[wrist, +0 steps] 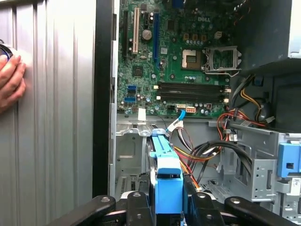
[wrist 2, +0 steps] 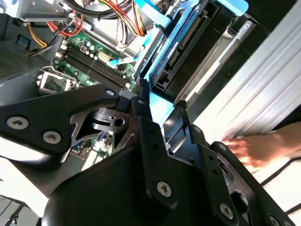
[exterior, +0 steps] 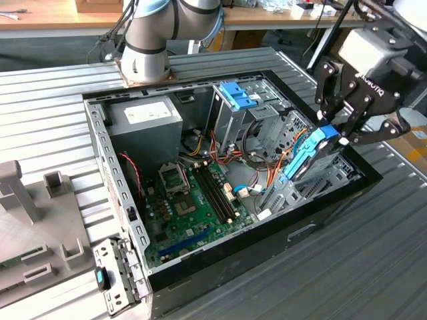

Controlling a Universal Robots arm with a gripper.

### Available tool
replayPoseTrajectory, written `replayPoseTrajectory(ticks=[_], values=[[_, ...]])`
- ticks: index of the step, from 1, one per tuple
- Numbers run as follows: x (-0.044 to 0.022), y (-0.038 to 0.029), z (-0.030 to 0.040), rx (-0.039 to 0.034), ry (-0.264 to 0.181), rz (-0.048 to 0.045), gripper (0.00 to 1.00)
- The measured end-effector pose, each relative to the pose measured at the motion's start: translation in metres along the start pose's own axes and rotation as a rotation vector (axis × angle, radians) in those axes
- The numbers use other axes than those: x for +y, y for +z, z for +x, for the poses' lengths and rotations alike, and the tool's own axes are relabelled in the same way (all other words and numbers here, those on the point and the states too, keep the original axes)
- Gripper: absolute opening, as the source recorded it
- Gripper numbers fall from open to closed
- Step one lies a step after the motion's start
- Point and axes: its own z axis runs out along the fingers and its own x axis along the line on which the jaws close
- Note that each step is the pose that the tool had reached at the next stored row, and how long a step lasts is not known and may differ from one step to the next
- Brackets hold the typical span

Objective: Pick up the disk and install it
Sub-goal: 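Insert the disk into the insertion slot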

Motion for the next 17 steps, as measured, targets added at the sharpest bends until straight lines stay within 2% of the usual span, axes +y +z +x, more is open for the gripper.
replayPoseTrajectory(ticks=[1, 4, 6, 9, 11, 12, 13, 15, 17], values=[[-0.0002, -0.0092, -0.0007, -0.0003, 0.0, 0.0002, 0.36], [-0.0004, -0.0186, -0.0014, 0.0, 0.0, 0.0008, 0.36], [-0.0004, -0.0183, -0.0012, -0.0002, 0.0, 0.0013, 0.36], [-0.0001, -0.0101, 0.0012, 0.0, 0.0, 0.0022, 0.36], [-0.0001, -0.0064, 0.0023, -0.0002, 0.0, 0.0023, 0.36], [-0.0001, -0.0066, 0.0023, 0.0001, 0.0, 0.0023, 0.36], [-0.0001, -0.0074, 0.0022, 0.0001, 0.0, 0.0023, 0.36], [-0.0002, -0.0133, 0.0018, -0.0001, 0.0, 0.0023, 0.36], [-0.0005, -0.0257, 0.0008, 0.0, 0.0, 0.0023, 0.36]])
